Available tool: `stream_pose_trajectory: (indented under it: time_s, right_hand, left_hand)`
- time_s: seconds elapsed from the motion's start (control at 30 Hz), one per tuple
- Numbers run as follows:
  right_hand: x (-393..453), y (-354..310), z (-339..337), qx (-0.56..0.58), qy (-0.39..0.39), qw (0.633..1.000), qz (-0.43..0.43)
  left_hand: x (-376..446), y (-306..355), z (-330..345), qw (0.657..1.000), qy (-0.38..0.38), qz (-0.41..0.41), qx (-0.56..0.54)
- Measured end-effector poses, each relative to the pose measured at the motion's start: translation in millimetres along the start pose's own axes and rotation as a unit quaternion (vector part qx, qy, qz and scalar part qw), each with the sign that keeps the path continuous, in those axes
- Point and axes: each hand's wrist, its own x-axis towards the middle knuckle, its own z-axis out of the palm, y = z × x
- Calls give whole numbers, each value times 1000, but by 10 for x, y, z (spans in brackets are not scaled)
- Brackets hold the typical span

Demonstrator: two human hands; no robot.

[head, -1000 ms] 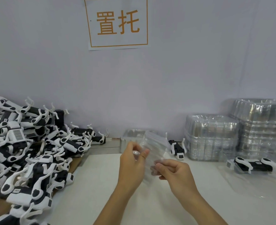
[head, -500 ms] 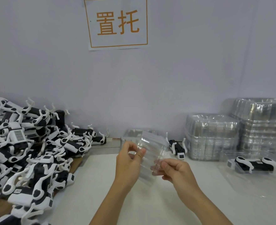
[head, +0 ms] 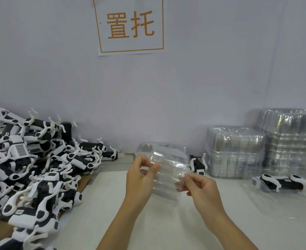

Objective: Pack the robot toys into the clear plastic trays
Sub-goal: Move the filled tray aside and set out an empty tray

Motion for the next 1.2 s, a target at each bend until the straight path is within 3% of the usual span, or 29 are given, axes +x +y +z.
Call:
stream_pose_trajectory:
  time_s: [0.17, 0.33, 0.4, 0.5, 0.67, 0.73, 0.8, 0.9, 1.0, 1.1, 1.2]
  right_hand:
    - [29, 2, -88, 17, 40, 999, 17]
    - [160, 53, -285, 132, 157, 974, 95]
    - [208, 104, -359, 160, 204, 956, 137]
    - [248, 186, -419, 155, 247, 938, 189]
    - [241, 187, -409, 80, 289, 943, 146]
    - [235, 182, -389, 37, 273, 953, 126]
    - [212, 159, -362, 0, 248, 962, 110]
    - [182, 134, -343, -47, 239, 967, 68]
    - [191, 137, -347, -90, 249, 962, 63]
    - [206, 146, -348, -159, 270, 947, 74]
    - [195, 148, -356, -227, 284, 930, 54]
  left_hand:
    - [75, -29, -118, 997, 35, -32, -57]
    - [222, -29, -397, 983, 154, -51, -90]
    - [272, -20, -516, 980, 188, -48, -38]
    - [291, 3, -606, 971, 186, -39, 143]
    - [135, -53, -461, 904, 48, -65, 420]
    - [69, -101, -351, 879, -17, -94, 467]
    - [40, -117, -264, 880, -40, -105, 461]
    - [78, -76, -290, 922, 28, -61, 382]
    - [159, -66, -516, 895, 135, -2, 424]
    - [224, -134, -834, 843, 187, -129, 487]
    - [218, -248, -1067, 811, 125, -284, 496]
